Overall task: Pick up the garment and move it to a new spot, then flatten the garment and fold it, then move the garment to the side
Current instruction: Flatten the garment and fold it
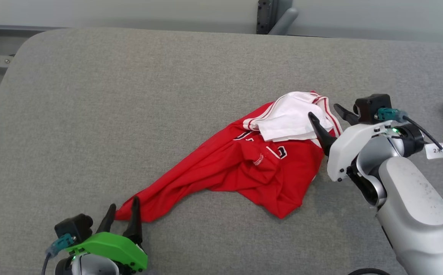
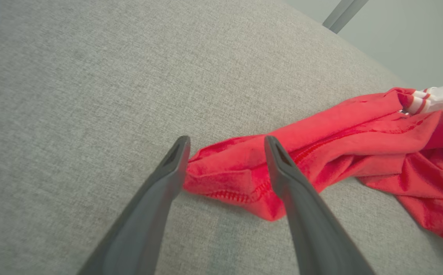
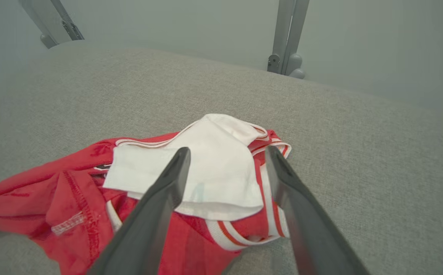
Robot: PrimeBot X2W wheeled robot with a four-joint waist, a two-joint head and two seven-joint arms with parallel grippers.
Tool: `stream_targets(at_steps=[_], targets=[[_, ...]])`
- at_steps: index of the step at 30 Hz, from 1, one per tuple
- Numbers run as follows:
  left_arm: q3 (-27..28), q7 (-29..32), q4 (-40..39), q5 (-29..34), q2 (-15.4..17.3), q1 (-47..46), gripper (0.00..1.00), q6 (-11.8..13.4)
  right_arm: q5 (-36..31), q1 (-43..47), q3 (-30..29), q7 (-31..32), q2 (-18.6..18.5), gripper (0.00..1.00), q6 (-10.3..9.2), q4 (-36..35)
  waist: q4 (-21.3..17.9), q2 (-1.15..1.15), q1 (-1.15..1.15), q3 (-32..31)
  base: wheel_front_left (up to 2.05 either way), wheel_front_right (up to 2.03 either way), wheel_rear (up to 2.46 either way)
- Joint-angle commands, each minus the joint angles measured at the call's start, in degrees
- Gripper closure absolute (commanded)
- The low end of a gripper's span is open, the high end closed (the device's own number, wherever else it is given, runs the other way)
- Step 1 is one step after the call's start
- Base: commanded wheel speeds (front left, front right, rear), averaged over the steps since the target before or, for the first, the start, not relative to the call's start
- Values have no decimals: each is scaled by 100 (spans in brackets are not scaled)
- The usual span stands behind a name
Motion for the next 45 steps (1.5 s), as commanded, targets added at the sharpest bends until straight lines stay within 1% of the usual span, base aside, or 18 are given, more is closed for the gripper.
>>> stream_targets(at_steps=[1, 5, 10, 14, 21, 23, 26, 27, 29, 30, 32, 35, 45], targets=[[-19, 25, -1, -44, 18, -70, 0, 15, 54, -30, 17, 10, -22, 0, -8, 42, 147, 0, 0, 129, 0, 0, 0], [-199, 422, 27, -335, 20, -260, 0, 45, 265, -367, 235, 200, -262, 0, -8, 413, 284, 0, 0, 225, 0, 0, 0], [-287, 547, 82, -338, 22, -333, 0, 115, 375, -584, 430, 319, -402, 0, -8, 618, 313, 0, 0, 301, 0, 0, 0], [-282, 612, 122, -431, 42, -387, 0, 33, 468, -713, 606, 469, -504, 0, -8, 707, 322, 0, 0, 337, 0, 0, 0], [-308, 734, 262, -577, 79, -447, 0, -29, 708, -775, 898, 537, -636, 0, -8, 744, 321, 0, 0, 347, 0, 0, 0], [-302, 735, 292, -593, 86, -445, 0, -32, 770, -785, 949, 525, -645, 13, -8, 740, 314, 0, 0, 343, 0, 0, 0], [-321, 766, 356, -621, 97, -445, 0, -31, 842, -802, 997, 510, -652, 15, -8, 741, 300, 0, 0, 345, 0, 0, 0], [-329, 782, 372, -629, 98, -446, 0, -34, 867, -802, 1007, 503, -656, 13, -8, 744, 295, 0, 0, 347, 0, 0, 0], [-347, 823, 400, -632, 99, -433, 0, -31, 904, -796, 1030, 487, -667, 17, -8, 751, 287, 0, 0, 349, 0, 0, 0], [-361, 843, 399, -634, 98, -422, 0, -29, 923, -797, 1038, 484, -674, 11, -8, 754, 282, 0, 0, 354, 0, 0, 0], [-359, 868, 381, -660, 94, -398, 0, -9, 935, -799, 1047, 469, -689, 9, -8, 762, 276, 0, 0, 366, 0, 0, 0], [-341, 887, 352, -658, 127, -326, 0, 71, 966, -782, 1060, 438, -691, 1, -8, 769, 269, 0, 0, 369, 0, 0, 0], [-327, 1106, -88, -702, 239, 42, 0, 266, 1016, -737, 1078, 412, -715, 0, -8, 772, 272, 0, 0, 329, 0, 0, 0]])
